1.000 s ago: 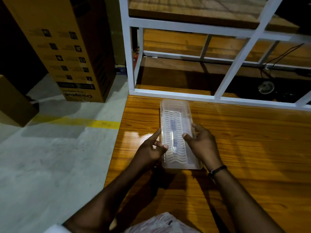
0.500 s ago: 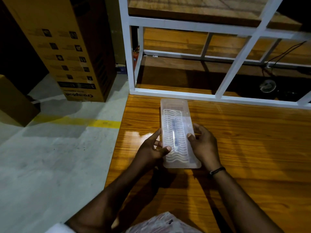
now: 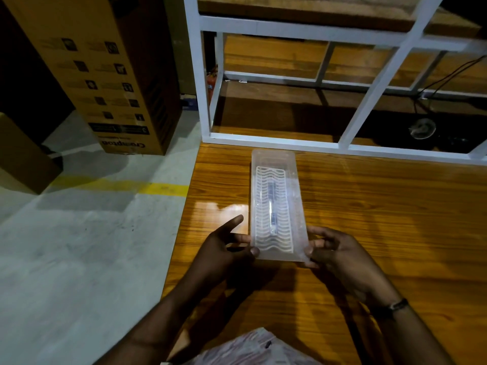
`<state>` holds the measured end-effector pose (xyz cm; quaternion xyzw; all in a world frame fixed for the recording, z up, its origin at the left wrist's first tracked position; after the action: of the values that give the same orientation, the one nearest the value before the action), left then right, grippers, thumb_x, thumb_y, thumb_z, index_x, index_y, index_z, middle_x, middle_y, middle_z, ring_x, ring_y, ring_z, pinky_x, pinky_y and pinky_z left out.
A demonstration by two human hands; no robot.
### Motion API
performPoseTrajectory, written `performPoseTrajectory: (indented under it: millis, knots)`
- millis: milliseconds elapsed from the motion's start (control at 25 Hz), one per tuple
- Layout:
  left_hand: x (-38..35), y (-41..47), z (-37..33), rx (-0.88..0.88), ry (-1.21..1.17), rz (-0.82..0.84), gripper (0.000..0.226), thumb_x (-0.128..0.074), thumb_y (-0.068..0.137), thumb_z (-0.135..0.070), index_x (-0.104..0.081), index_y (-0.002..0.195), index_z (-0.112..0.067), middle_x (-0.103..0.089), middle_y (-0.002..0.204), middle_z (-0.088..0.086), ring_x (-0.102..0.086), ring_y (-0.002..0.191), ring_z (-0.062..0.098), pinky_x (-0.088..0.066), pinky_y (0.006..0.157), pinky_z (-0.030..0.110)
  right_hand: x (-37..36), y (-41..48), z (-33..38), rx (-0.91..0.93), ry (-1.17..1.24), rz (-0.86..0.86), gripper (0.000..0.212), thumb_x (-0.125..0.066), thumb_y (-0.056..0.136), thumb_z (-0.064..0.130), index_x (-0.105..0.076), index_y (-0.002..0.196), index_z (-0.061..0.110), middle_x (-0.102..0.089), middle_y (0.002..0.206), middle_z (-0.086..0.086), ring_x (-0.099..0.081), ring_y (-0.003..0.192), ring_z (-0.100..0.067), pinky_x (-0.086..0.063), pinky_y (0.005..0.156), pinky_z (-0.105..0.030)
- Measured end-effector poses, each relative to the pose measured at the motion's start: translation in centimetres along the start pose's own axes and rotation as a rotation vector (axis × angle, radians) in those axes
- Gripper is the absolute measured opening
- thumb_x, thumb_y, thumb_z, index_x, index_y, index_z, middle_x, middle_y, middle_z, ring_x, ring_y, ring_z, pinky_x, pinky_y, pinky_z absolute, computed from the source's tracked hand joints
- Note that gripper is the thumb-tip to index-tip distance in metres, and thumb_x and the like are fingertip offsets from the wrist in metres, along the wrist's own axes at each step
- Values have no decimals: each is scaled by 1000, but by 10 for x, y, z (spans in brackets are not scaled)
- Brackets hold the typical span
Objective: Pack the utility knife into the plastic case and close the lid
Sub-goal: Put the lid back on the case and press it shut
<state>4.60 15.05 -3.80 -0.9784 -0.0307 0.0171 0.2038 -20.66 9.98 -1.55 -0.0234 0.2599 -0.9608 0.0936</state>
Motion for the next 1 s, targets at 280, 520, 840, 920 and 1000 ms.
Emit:
performPoseTrajectory:
  millis: [280, 520, 840, 920, 1000]
  knots:
    - [-1, 8, 4, 12, 4, -8, 81, -83, 80, -16, -44, 148, -35, -80, 96, -1, -71, 113, 22, -51, 106, 52, -8, 6, -2, -1, -13, 94, 28, -57, 92, -12, -62, 115, 4, -75, 70, -5, -72, 61, -13, -58, 52, -23]
    - [-6, 27, -16, 2, 141, -96, 41, -70, 92, -38, -60, 132, -31, -75, 101, 6, -76, 81, 24, -64, 70, 40, -13, 17, 13, -11, -76, -5, 17, -65, 95, 9, -69, 111, 8, -78, 80, -5, -70, 63, -17, -53, 54, -27]
    - [-10, 85, -50, -42, 106, -181, 56, -67, 95, -22, -44, 146, -27, -74, 110, 11, -74, 94, 35, -62, 75, 60, -24, 81, 47, 162, -256, -212, 31, -67, 94, 17, -67, 124, 10, -77, 107, -11, -74, 96, -32, -61, 83, -47]
    - [-9, 92, -50, -36, 122, -155, 66, -67, 95, -19, -36, 152, -30, -72, 111, 13, -72, 102, 36, -59, 82, 63, -23, 84, 47, 164, -260, -187, 37, -66, 94, 15, -62, 131, 11, -76, 108, -13, -75, 95, -31, -60, 73, -40]
    - [-9, 95, -52, -31, 139, -125, 77, -64, 97, -16, -21, 158, -33, -69, 113, 14, -72, 100, 34, -61, 82, 58, -22, 84, 49, 165, -241, -144, 45, -65, 95, 12, -55, 139, 15, -75, 108, -15, -74, 91, -28, -57, 66, -35]
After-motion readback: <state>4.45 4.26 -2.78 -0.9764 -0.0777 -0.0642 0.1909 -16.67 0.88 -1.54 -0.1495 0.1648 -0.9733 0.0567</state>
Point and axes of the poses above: each hand's wrist, its own y-axis towards the middle knuckle, its own x-axis out of the back of the hand, z = x × y, the point moved 2 cm from there along y, towards the middle knuckle
